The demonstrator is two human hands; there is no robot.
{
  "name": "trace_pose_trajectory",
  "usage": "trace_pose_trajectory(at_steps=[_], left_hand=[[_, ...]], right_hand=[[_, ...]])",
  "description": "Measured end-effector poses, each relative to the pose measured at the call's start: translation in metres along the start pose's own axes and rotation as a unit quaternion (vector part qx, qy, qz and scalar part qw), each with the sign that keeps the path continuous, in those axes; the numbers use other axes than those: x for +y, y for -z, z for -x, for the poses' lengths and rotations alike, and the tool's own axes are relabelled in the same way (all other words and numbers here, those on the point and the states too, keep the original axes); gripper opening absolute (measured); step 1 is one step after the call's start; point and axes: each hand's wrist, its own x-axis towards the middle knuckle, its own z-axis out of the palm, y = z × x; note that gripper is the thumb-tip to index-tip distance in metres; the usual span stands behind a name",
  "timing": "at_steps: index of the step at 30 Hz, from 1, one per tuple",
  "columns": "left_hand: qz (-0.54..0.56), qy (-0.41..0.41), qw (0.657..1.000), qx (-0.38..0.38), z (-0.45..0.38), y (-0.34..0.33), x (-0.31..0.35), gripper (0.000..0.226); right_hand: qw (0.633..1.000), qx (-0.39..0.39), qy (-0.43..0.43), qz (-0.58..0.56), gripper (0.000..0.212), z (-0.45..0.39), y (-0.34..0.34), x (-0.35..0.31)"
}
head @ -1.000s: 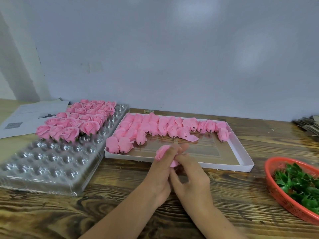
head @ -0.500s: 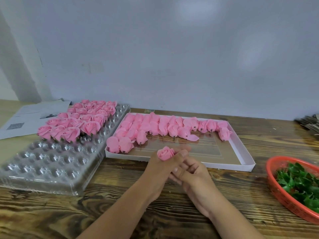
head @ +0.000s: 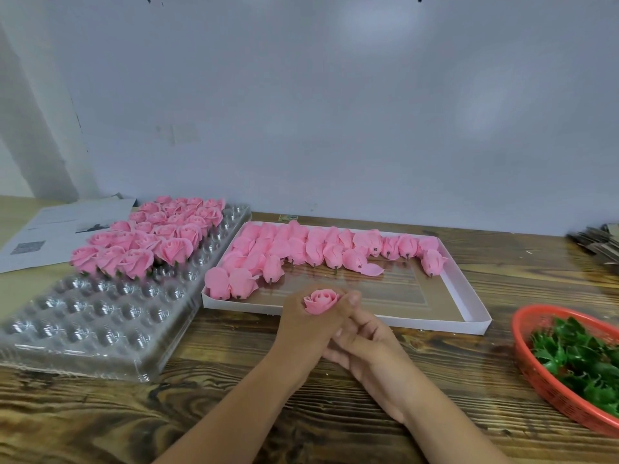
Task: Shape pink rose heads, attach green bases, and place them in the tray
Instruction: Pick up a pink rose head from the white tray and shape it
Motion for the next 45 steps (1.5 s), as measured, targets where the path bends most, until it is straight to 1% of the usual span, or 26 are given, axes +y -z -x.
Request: trace_pose_trajectory(at_steps=[1, 3, 5, 9, 10, 13, 16, 17, 18, 20, 23, 25, 26, 28, 30, 33, 37, 40, 42, 45], left_hand=[[0.006, 0.014, 1.0, -0.006, 0.001, -0.003, 0.004, 0.009], [0.012, 0.024, 1.0, -0.013, 0.002, -0.007, 0.004, 0.016], [-0.007, -0.002, 1.0, 0.0, 0.002, -0.009, 0.003, 0.014], [-0.02, -0.021, 0.999, 0.014, 0.003, -0.008, 0.002, 0.028], [-0.024, -0.027, 0.999, 0.012, 0.002, -0.006, 0.0, 0.028], [-0.014, -0.042, 0.999, -0.024, 0.004, -0.002, -0.002, 0.028], [-0.022, -0.042, 0.998, -0.052, 0.002, 0.004, -0.005, 0.043], [-0.019, -0.042, 0.997, -0.068, 0.002, 0.005, -0.005, 0.044], [-0.013, -0.044, 0.995, -0.088, 0.001, 0.008, -0.004, 0.043], [-0.003, -0.045, 0.991, -0.125, 0.002, 0.011, -0.002, 0.036], [-0.011, -0.047, 0.987, -0.153, 0.002, 0.011, -0.003, 0.022], [-0.009, -0.059, 0.986, -0.155, 0.002, 0.011, -0.002, 0.015], [-0.005, -0.068, 0.986, -0.15, 0.002, 0.012, -0.003, 0.016], [0.008, -0.076, 0.989, -0.13, 0.001, 0.012, -0.004, 0.023], [0.011, -0.082, 0.991, -0.108, 0.0, 0.011, -0.007, 0.032], [0.014, -0.097, 0.99, -0.099, -0.001, 0.011, -0.008, 0.033], [0.027, -0.107, 0.99, -0.092, -0.001, 0.01, -0.007, 0.023], [0.007, -0.126, 0.989, -0.079, -0.001, 0.009, -0.008, 0.018], [-0.019, -0.142, 0.987, -0.074, -0.002, 0.009, -0.009, 0.02], [-0.048, -0.161, 0.981, -0.094, -0.006, 0.014, -0.007, 0.028]], right_hand=[[0.999, 0.021, 0.018, 0.018, 0.042, 0.0, -0.002, 0.002], [0.997, 0.059, 0.046, 0.034, 0.037, -0.001, -0.003, 0.004], [0.996, 0.071, 0.053, 0.029, 0.032, -0.002, -0.003, 0.004], [0.998, 0.046, 0.036, -0.001, 0.037, -0.002, 0.0, 0.002], [0.999, 0.035, 0.029, -0.016, 0.038, -0.002, 0.001, 0.002], [0.998, -0.015, 0.006, -0.064, 0.04, -0.001, 0.003, 0.001], [0.993, -0.033, -0.041, -0.105, 0.031, 0.0, 0.004, -0.002], [0.992, -0.033, -0.056, -0.11, 0.027, 0.0, 0.004, -0.002], [0.99, -0.035, -0.068, -0.115, 0.026, 0.0, 0.005, -0.003], [0.987, -0.041, -0.087, -0.126, 0.031, 0.0, 0.007, -0.005], [0.983, -0.06, -0.1, -0.139, 0.036, 0.0, 0.009, -0.006], [0.982, -0.065, -0.103, -0.143, 0.039, 0.0, 0.011, -0.005], [0.982, -0.066, -0.103, -0.143, 0.038, 0.0, 0.011, -0.005], [0.982, -0.071, -0.1, -0.141, 0.033, -0.001, 0.012, -0.004], [0.983, -0.072, -0.097, -0.141, 0.033, -0.001, 0.012, -0.004], [0.983, -0.069, -0.098, -0.139, 0.039, -0.001, 0.01, -0.005], [0.977, -0.082, -0.092, -0.174, 0.051, -0.002, 0.009, -0.004], [0.973, -0.09, -0.073, -0.2, 0.062, -0.002, 0.007, -0.004], [0.972, -0.077, -0.067, -0.211, 0.063, -0.003, 0.006, -0.005], [0.966, -0.037, -0.069, -0.247, 0.059, -0.004, 0.012, -0.008]])
